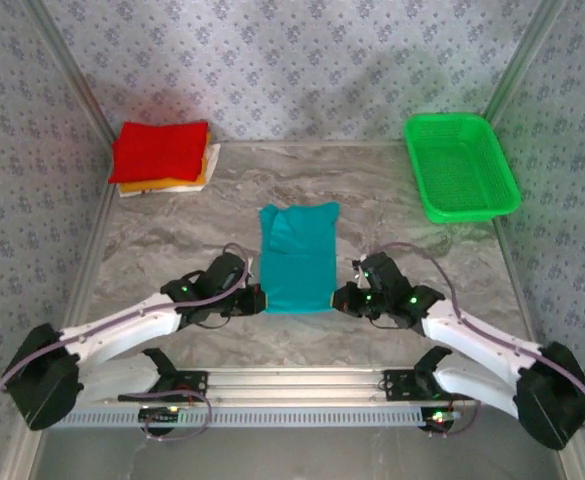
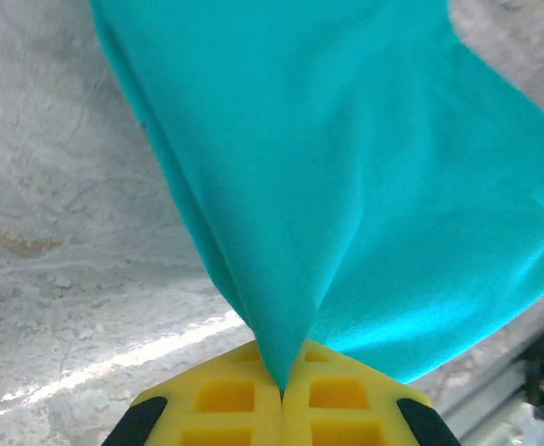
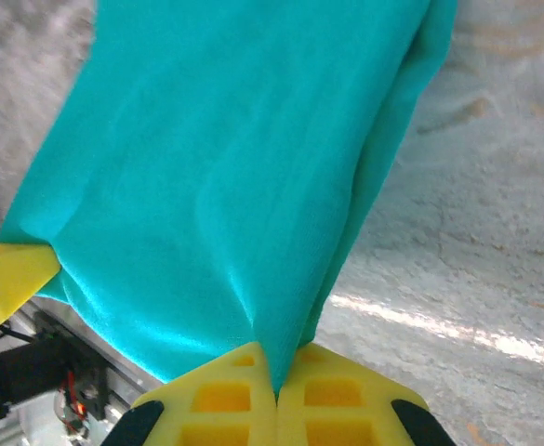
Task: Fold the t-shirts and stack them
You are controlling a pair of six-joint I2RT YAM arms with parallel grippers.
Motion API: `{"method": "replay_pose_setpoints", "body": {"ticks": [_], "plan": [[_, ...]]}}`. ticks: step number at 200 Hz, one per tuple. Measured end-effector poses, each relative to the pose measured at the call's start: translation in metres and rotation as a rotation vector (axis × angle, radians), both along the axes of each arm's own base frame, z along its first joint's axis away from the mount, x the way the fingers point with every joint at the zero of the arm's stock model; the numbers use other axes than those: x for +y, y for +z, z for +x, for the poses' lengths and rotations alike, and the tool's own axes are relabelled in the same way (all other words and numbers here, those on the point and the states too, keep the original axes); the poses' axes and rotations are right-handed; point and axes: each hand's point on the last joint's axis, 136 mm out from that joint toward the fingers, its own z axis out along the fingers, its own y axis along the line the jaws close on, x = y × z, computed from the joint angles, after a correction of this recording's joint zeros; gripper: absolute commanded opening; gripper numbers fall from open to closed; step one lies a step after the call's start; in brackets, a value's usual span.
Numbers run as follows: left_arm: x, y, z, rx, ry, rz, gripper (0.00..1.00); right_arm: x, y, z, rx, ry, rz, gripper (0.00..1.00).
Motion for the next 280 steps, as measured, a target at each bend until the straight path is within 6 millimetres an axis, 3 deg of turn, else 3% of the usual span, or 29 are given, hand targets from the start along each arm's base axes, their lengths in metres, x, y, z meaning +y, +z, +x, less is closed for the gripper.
{"method": "replay_pose_setpoints", "body": {"ticks": [21, 46, 71, 92, 122, 134, 146, 154, 171, 196, 212, 220, 237, 253, 269, 280], "plan": [[-0.011, 0.03, 0.015, -0.055, -0.019, -0.013, 0.0, -0.001, 0.022, 0.015, -0.047, -0.016, -0.023, 0.0], [-0.019, 0.051, 0.045, -0.093, -0.011, -0.02, 0.0, -0.007, 0.049, 0.052, -0.101, -0.074, -0.034, 0.0], [-0.014, 0.059, 0.081, -0.098, 0.041, -0.036, 0.0, -0.016, 0.067, 0.097, -0.138, -0.134, -0.057, 0.0], [-0.01, 0.064, 0.11, -0.1, 0.076, -0.054, 0.0, -0.013, 0.08, 0.13, -0.158, -0.13, -0.064, 0.0], [-0.006, 0.063, 0.156, -0.102, 0.102, -0.052, 0.0, -0.009, 0.083, 0.18, -0.164, -0.127, -0.08, 0.0], [-0.006, 0.063, 0.175, -0.108, 0.103, -0.046, 0.16, -0.008, 0.079, 0.2, -0.157, -0.127, -0.09, 0.07], [-0.005, 0.06, 0.195, -0.115, 0.109, -0.035, 0.42, -0.005, 0.073, 0.222, -0.149, -0.128, -0.099, 0.29], [-0.003, 0.059, 0.208, -0.118, 0.114, -0.025, 0.51, -0.002, 0.069, 0.24, -0.147, -0.129, -0.105, 0.36], [0.004, 0.053, 0.242, -0.123, 0.139, 0.016, 0.62, 0.004, 0.061, 0.277, -0.139, -0.13, -0.105, 0.45], [0.016, 0.059, 0.29, -0.157, 0.193, 0.088, 0.61, 0.007, 0.056, 0.323, -0.139, -0.139, -0.084, 0.49], [0.022, 0.073, 0.299, -0.21, 0.224, 0.122, 0.58, 0.004, 0.061, 0.326, -0.15, -0.136, -0.081, 0.49], [0.022, 0.082, 0.295, -0.241, 0.226, 0.137, 0.53, 0.003, 0.068, 0.321, -0.166, -0.128, -0.08, 0.42], [0.01, 0.099, 0.266, -0.299, 0.209, 0.126, 0.39, 0.002, 0.083, 0.291, -0.207, -0.097, -0.066, 0.17], [-0.008, 0.108, 0.232, -0.346, 0.159, 0.071, 0.3, 0.005, 0.091, 0.255, -0.224, -0.074, -0.029, 0.05], [-0.028, 0.097, 0.21, -0.343, 0.119, 0.019, 0.24, 0.014, 0.089, 0.235, -0.225, -0.036, 0.0, 0.0], [-0.035, 0.074, 0.207, -0.316, 0.113, 0.007, 0.23, 0.023, 0.079, 0.231, -0.22, -0.011, 0.018, 0.0]]}}
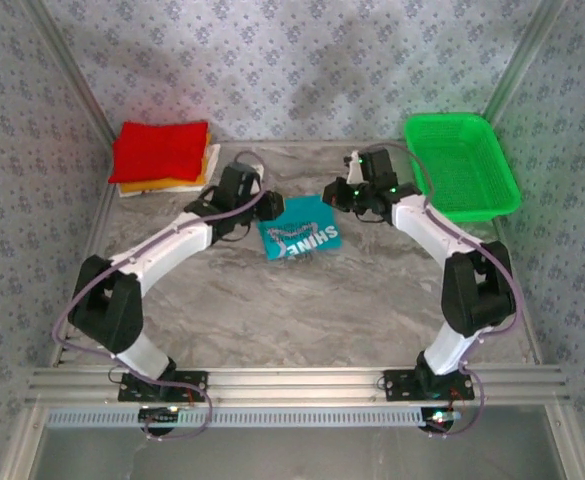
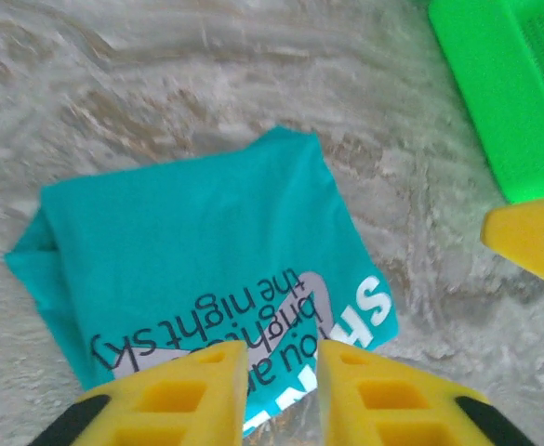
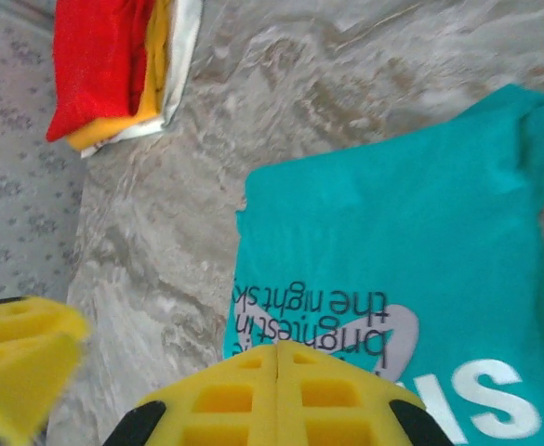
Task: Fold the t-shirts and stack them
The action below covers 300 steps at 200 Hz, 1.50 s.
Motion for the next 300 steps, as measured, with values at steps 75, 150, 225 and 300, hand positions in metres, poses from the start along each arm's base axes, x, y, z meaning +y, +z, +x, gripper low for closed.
{"method": "replay_pose_setpoints", "body": {"ticks": [75, 150, 225, 300], "plan": [[0.005, -0.14, -0.009, 0.178, 0.061, -0.011, 0.18, 0.006, -0.145, -0.013, 0.223, 0.032, 0.004, 0.0], [0.042, -0.114, -0.014, 0.189, 0.135, 0.006, 0.37, 0.0, -0.108, -0.019, 0.233, 0.008, -0.022, 0.02], [0.053, -0.095, 0.002, 0.256, 0.195, -0.109, 0.59, 0.015, -0.085, 0.022, 0.154, 0.008, -0.091, 0.0], [0.034, -0.135, 0.001, 0.381, 0.17, -0.083, 0.64, -0.001, -0.148, 0.031, 0.297, -0.065, -0.07, 0.0]]}}
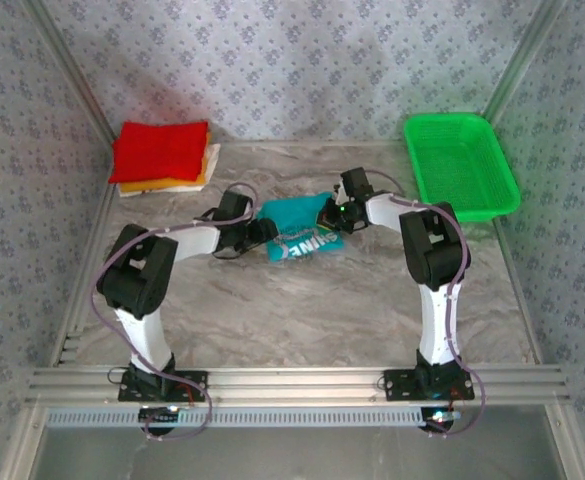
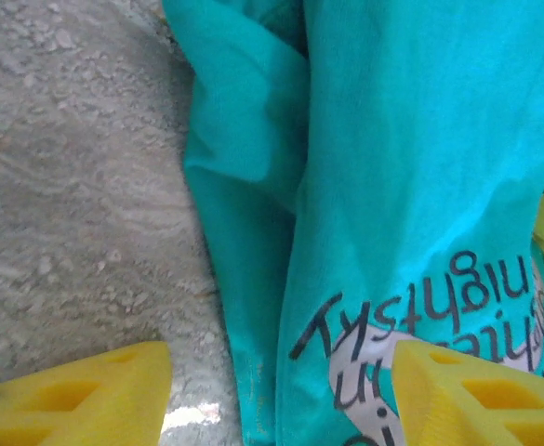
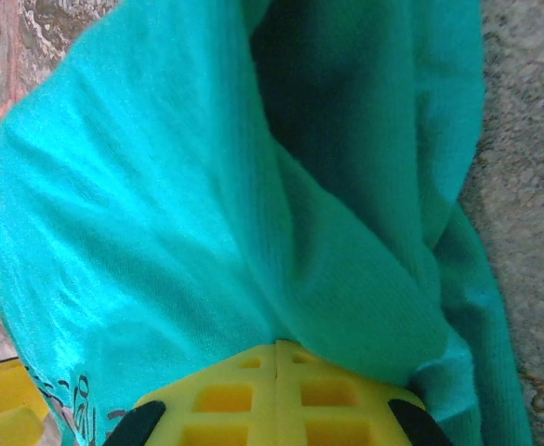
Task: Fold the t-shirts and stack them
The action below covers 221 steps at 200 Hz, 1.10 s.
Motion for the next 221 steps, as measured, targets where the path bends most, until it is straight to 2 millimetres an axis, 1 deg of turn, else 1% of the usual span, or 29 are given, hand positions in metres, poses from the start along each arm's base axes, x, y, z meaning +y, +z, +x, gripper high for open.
{"method": "replay_pose_setpoints", "body": {"ticks": [29, 62, 77, 93, 109, 117, 133, 146, 174, 177, 189, 193, 208, 221], "plan": [[-0.002, -0.002, 0.003, 0.028, 0.005, 0.004, 0.62, 0.0, 0.0, 0.002, -0.002, -0.013, 0.022, 0.0], [-0.01, -0.004, 0.011, 0.052, 0.0, 0.013, 0.56, 0.001, 0.001, 0.003, -0.006, -0.02, 0.036, 0.0], [-0.019, -0.003, 0.016, 0.048, -0.009, 0.01, 0.53, 0.001, 0.001, 0.003, -0.005, -0.023, 0.04, 0.0], [-0.034, -0.002, 0.022, 0.032, -0.031, 0.003, 0.5, 0.001, 0.001, 0.004, -0.007, -0.025, 0.043, 0.0], [-0.047, -0.002, 0.024, 0.014, -0.053, -0.006, 0.42, 0.001, 0.001, 0.005, -0.01, -0.03, 0.047, 0.0], [-0.05, -0.003, 0.024, 0.009, -0.056, -0.003, 0.35, 0.0, 0.002, 0.006, -0.012, -0.031, 0.048, 0.0], [-0.052, -0.003, 0.024, 0.002, -0.068, -0.009, 0.18, -0.001, 0.002, 0.006, -0.014, -0.034, 0.049, 0.0], [-0.053, -0.003, 0.024, 0.002, -0.065, -0.011, 0.0, -0.001, 0.002, 0.007, -0.014, -0.035, 0.05, 0.0], [-0.051, -0.003, 0.025, -0.006, -0.066, -0.001, 0.0, 0.0, 0.002, 0.007, -0.013, -0.036, 0.055, 0.0], [-0.051, -0.003, 0.026, -0.008, -0.067, 0.003, 0.0, 0.0, 0.002, 0.006, -0.012, -0.036, 0.056, 0.02], [-0.047, -0.003, 0.027, -0.014, -0.067, 0.021, 0.0, 0.001, 0.004, 0.006, -0.008, -0.036, 0.068, 0.23], [-0.047, -0.003, 0.027, -0.016, -0.07, 0.03, 0.0, 0.001, 0.004, 0.005, -0.005, -0.035, 0.073, 0.28], [-0.039, -0.001, 0.028, -0.027, -0.08, 0.076, 0.0, 0.006, 0.016, 0.002, -0.02, -0.02, 0.135, 0.41], [-0.027, 0.003, 0.031, -0.041, -0.094, 0.139, 0.0, 0.01, 0.033, -0.005, -0.047, -0.012, 0.215, 0.5]]}}
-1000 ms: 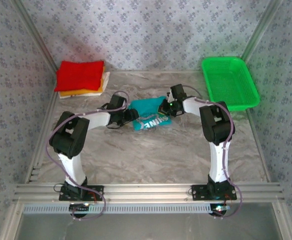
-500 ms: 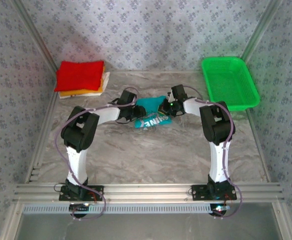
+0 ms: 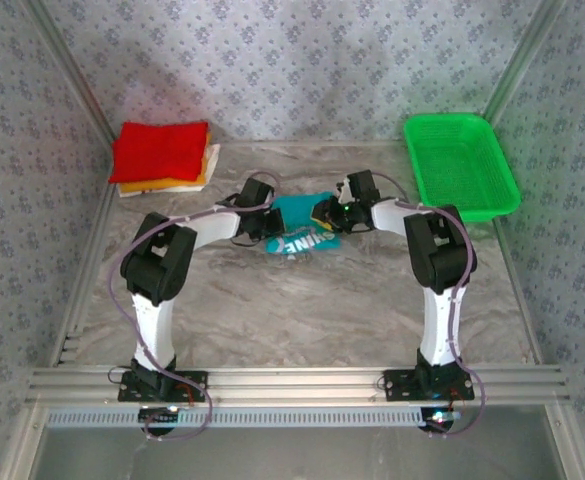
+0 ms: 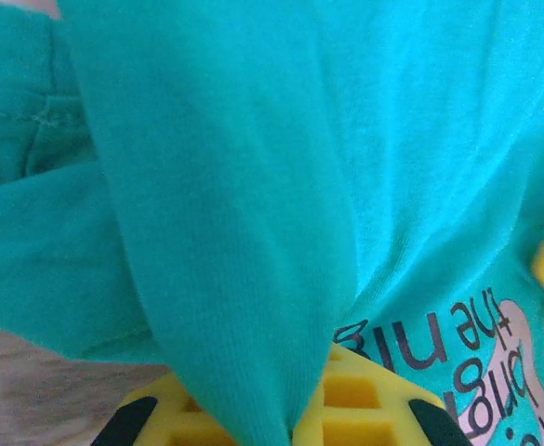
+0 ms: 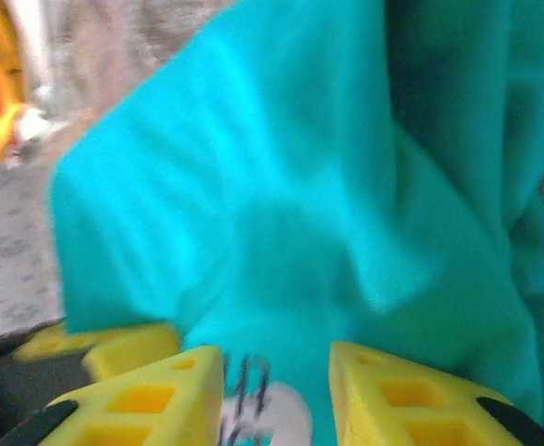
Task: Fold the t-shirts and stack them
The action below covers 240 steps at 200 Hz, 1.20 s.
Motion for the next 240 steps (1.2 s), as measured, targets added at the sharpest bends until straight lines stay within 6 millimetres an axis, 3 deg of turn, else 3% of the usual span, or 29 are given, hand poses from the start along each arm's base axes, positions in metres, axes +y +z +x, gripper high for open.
{"method": "replay_pose_setpoints", "body": {"ticks": [20, 59, 79, 117, 162, 198, 220, 240], "plan": [[0.027, 0.012, 0.012, -0.05, -0.015, 0.124, 0.0, -0.004, 0.036, -0.01, -0.059, -0.008, 0.112, 0.57], [0.077, 0.043, 0.044, -0.175, -0.072, 0.362, 0.0, -0.016, 0.138, -0.01, -0.317, -0.005, 0.196, 0.62], [0.09, 0.066, 0.065, -0.232, -0.12, 0.448, 0.0, -0.016, 0.161, -0.013, -0.382, 0.01, 0.21, 0.62], [0.102, 0.097, 0.114, -0.348, -0.203, 0.584, 0.0, -0.02, 0.133, -0.019, -0.317, 0.001, 0.193, 0.62], [0.131, 0.112, 0.144, -0.368, -0.238, 0.651, 0.0, -0.024, 0.114, -0.024, -0.261, -0.008, 0.177, 0.62], [0.164, 0.156, 0.168, -0.439, -0.212, 0.664, 0.0, -0.027, 0.101, -0.029, -0.232, -0.017, 0.166, 0.62], [0.17, 0.183, 0.186, -0.5, -0.214, 0.671, 0.0, -0.029, 0.095, -0.032, -0.217, -0.024, 0.158, 0.62], [0.172, 0.194, 0.199, -0.534, -0.231, 0.668, 0.0, -0.031, 0.091, -0.033, -0.208, -0.029, 0.154, 0.62]]}}
